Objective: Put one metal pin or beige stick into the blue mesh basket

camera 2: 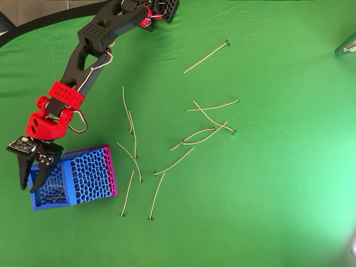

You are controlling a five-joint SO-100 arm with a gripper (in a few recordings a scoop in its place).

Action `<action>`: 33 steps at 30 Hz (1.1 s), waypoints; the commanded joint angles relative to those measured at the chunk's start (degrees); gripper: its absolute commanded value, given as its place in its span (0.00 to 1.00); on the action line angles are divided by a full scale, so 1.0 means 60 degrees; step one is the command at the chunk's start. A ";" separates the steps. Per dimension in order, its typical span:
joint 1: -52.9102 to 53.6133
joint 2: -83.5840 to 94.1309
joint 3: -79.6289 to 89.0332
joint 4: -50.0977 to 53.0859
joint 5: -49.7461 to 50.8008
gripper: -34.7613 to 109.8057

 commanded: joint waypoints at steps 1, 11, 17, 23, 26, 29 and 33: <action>-0.0176 0.0381 -0.0146 -0.0337 -0.0015 0.31; -0.0571 0.2827 0.3560 -0.1904 0.0894 0.24; -0.1011 0.5142 0.6533 -0.1948 0.2036 0.24; -0.1597 0.7676 1.0078 -0.2314 0.3340 0.24; -0.1963 0.8862 1.1836 -0.2666 0.4028 0.24; -0.2314 0.9990 1.3491 -0.2959 0.4658 0.24; -0.2769 1.1440 1.5381 -0.3193 0.5786 0.24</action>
